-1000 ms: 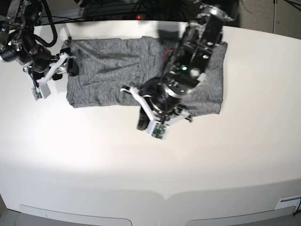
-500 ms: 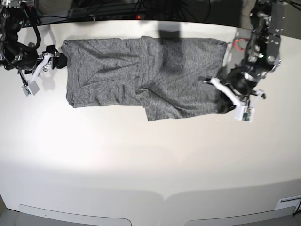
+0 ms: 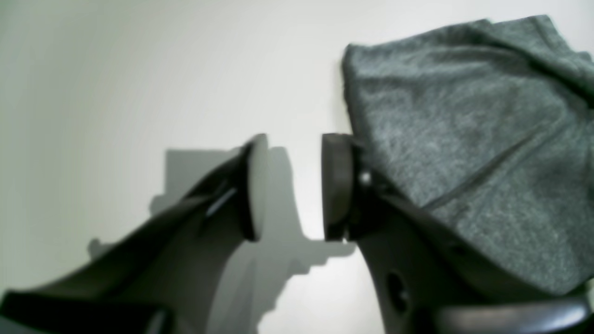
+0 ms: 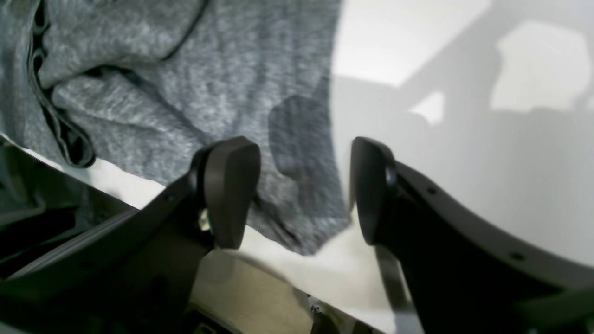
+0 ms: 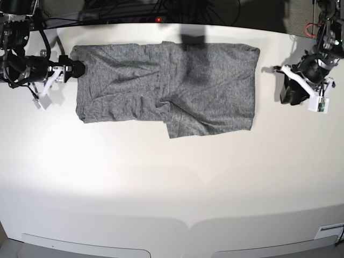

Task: Fold the T-shirt properly
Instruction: 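Grasp the shirt's end with the right gripper and push it inward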

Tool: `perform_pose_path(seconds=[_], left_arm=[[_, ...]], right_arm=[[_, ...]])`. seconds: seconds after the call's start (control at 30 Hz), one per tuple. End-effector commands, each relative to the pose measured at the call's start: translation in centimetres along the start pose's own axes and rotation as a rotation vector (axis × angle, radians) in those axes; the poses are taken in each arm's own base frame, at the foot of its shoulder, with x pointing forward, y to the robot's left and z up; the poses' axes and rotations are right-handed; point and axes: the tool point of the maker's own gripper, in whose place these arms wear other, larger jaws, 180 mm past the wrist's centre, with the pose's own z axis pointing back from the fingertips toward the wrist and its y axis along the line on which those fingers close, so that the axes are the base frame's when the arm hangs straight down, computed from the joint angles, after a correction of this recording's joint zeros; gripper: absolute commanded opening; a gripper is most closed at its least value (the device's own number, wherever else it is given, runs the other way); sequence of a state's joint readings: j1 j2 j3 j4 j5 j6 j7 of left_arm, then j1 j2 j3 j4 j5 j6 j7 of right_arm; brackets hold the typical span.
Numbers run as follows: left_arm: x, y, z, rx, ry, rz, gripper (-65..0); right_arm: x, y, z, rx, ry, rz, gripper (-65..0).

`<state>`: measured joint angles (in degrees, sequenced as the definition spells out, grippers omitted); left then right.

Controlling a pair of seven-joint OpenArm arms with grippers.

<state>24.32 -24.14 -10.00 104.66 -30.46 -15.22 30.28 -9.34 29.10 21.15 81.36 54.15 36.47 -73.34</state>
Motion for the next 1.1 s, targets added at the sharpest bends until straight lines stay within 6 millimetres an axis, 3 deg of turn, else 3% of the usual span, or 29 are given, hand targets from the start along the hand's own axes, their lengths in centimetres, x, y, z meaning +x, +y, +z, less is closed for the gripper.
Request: perform_pose_path(seconds=[0.0,0.17,0.37,0.63,0.9,1.07], left_arm=[[1.3,0.2,0.3,0.0,-0.039,-0.017,-43.9],[0.1,0.4,0.4,0.011,0.017,-0.033,-43.9],[0.1,0.4,0.4,0.012,0.021,-0.033,-43.9],[0.0,0.5,0.4,0.018,0.025,-0.043,-43.9],[-0.8,1.4,0.5,0.066,0.072,-0.118,-43.9],[-1.0,1.5,0.5,0.068,0.077,-0.12,-43.9]], right_arm=[[0.6,0.2,0.3,-0.003,0.0,0.032,-29.4],[-0.4,2.2,-1.7,0.044,0.06,0.085,-29.4],[-1.1,3.7,-3.2,0.081,0.095,0.12,-29.4],[-0.5,5.6,-5.0,0.113,0.039,0.107,-29.6],[-0.2,5.6,-6.8,0.04,0.002,0.135,-65.0],[0.4,3.9,-5.9,-0.018,-0.022,0.132,-65.0]])
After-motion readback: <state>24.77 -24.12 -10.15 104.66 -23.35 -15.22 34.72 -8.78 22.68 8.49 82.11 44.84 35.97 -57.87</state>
